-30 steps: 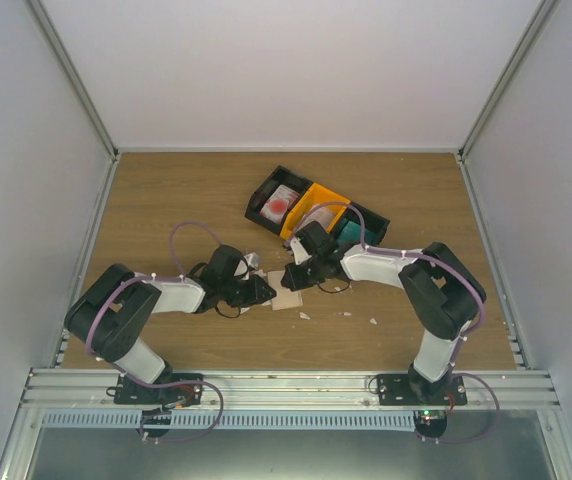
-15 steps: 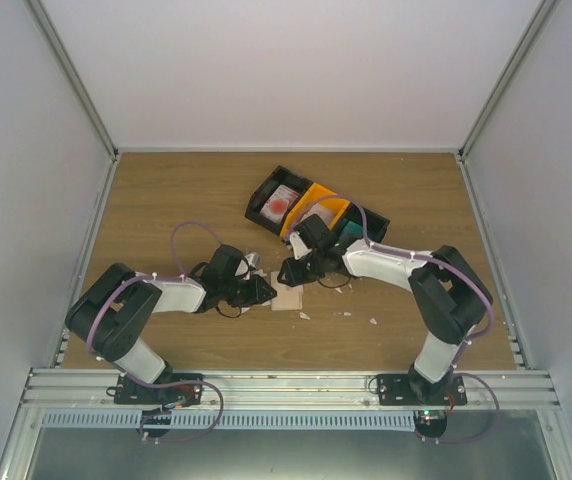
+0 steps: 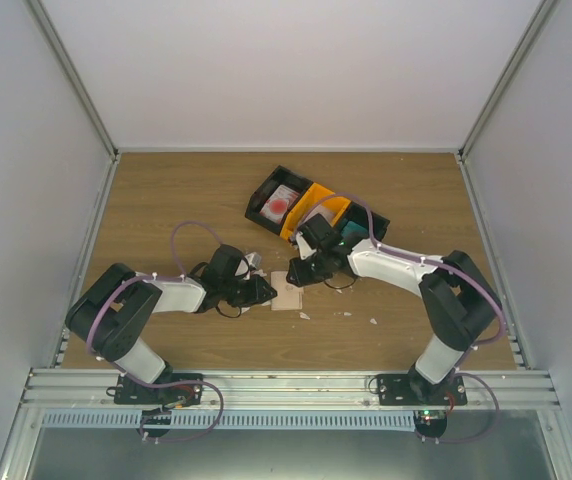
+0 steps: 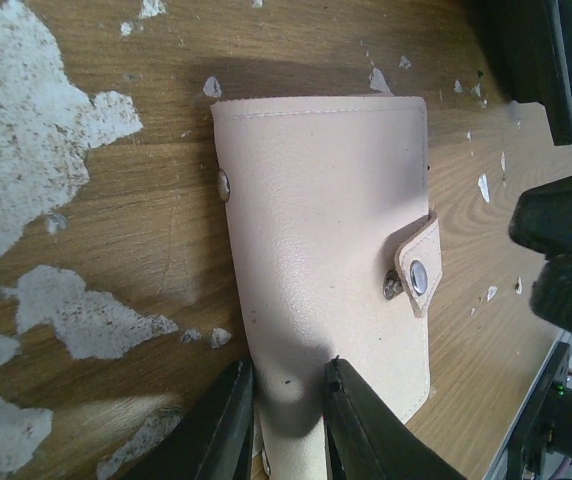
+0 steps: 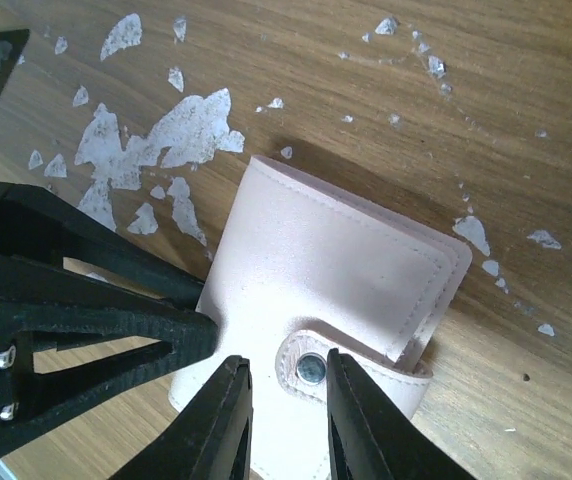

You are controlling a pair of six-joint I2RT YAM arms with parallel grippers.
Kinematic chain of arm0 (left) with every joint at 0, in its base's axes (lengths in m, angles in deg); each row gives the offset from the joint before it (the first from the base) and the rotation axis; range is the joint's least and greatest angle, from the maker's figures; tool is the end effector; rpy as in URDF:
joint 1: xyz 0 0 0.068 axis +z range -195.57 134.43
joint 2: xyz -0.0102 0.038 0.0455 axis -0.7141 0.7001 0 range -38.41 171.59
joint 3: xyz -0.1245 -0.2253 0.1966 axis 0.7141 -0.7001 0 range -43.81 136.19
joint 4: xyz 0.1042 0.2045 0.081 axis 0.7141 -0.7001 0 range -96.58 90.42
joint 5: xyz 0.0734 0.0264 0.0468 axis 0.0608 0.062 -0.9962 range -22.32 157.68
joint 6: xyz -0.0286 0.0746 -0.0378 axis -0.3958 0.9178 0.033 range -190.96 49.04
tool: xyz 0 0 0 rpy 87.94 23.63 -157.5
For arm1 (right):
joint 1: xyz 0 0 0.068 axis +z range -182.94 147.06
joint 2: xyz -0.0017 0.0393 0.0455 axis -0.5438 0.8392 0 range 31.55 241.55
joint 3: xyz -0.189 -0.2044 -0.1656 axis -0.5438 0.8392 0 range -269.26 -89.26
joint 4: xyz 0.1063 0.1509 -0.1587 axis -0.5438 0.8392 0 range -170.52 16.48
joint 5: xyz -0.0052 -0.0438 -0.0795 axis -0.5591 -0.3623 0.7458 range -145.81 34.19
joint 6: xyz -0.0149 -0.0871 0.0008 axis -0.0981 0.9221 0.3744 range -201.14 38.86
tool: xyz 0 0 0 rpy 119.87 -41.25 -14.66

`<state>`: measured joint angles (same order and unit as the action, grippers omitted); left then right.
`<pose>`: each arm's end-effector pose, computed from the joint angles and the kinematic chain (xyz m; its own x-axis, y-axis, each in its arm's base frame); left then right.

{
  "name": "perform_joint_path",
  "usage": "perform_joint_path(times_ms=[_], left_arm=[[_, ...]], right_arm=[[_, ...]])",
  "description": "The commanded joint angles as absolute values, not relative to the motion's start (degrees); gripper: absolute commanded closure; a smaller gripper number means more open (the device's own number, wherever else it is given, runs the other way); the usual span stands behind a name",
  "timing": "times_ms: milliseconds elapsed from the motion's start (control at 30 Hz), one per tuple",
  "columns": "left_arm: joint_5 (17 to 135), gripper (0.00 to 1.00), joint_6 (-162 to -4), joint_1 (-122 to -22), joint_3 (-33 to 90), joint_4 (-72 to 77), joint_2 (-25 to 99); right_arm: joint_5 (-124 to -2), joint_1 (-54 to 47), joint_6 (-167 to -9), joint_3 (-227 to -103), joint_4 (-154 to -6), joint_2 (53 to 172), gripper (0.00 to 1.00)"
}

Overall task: Put the credit cards into the card holder
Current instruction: Close the card holder at the center of the board.

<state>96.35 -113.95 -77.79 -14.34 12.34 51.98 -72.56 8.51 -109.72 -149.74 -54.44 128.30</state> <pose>0.2150 -0.1802 0.1541 -0.9676 -0.0973 -0.2332 0.1018 0.6945 -0.7122 0.2427 0.2446 0.2106 -0.9342 -0.2140 -0.2854 -0.3271 0.8330 0.4461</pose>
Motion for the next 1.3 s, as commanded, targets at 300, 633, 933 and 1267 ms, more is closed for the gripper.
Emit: perform_joint_path(times_ms=[300, 633, 933, 1267], left_arm=[[94.4, 0.76, -113.74, -78.96, -13.93, 10.63, 55.64], [94.21, 0.76, -113.93, -79.21, -13.9, 10.53, 55.51], [94.0, 0.76, -113.9, -79.23, -14.03, 10.46, 55.45], [94.04, 0.76, -114.01, -79.34, -14.02, 10.59, 56.02]], right_arm=[[-74.5, 8.29, -112.72, -149.49, -56.37, 133.61, 0.75], [-74.56, 8.06, -113.06, -148.55, -58.49, 129.37, 0.73], [-70.17, 7.88, -113.11, -147.76, -54.12, 128.62, 0.77], [-73.87, 7.93, -114.07, -146.39, -55.64, 129.91, 0.81]])
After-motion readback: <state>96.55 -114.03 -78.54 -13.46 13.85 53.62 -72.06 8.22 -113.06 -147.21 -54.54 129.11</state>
